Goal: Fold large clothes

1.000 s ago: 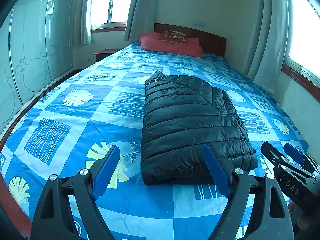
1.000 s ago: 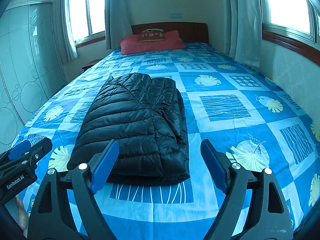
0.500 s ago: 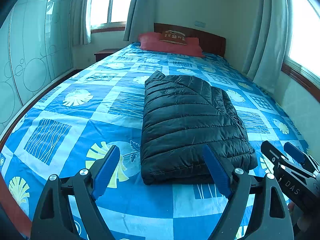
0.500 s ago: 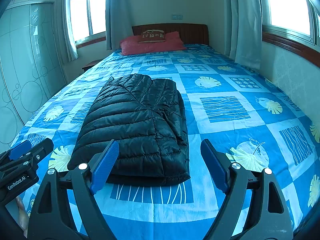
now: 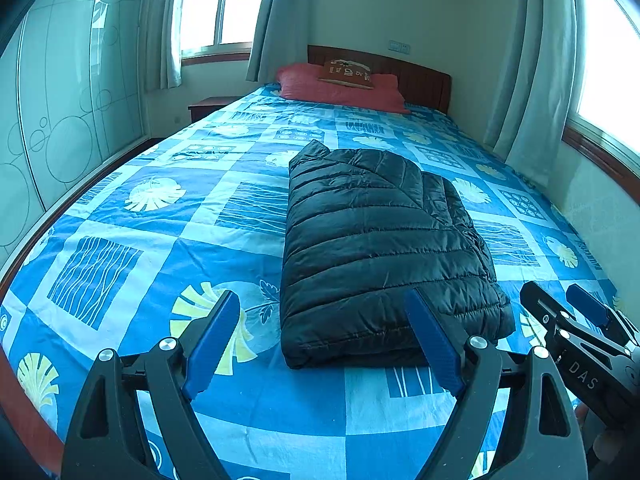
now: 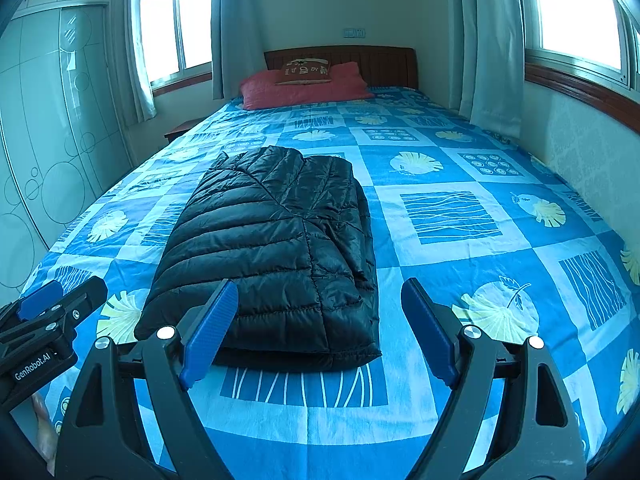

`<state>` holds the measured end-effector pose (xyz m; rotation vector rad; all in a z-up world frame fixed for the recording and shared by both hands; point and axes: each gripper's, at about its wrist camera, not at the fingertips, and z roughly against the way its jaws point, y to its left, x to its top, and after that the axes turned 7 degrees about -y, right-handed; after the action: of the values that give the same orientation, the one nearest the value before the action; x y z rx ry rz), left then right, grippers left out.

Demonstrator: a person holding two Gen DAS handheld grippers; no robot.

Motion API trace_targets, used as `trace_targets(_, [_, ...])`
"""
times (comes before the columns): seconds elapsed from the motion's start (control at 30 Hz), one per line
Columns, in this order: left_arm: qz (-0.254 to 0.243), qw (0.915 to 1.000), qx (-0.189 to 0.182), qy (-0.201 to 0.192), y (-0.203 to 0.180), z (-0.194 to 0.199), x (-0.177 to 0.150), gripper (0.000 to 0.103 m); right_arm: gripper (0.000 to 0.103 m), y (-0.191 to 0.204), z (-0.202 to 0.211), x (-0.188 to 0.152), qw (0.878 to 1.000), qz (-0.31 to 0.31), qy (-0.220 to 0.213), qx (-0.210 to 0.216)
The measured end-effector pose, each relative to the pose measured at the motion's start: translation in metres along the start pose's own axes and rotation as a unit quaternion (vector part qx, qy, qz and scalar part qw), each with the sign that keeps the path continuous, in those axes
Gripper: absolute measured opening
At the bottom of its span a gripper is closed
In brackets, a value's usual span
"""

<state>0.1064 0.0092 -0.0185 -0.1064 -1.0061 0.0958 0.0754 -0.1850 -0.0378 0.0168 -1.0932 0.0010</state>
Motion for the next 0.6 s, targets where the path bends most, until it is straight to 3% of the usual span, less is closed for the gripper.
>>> trace_targets(0.6, [0.000, 1.0000, -0.001, -0.002, 0.0004, 0.0004, 0.0002, 0.084, 0.084, 0.0008, -0.0005, 0.0000, 1.000, 0.000, 0.000, 0.001])
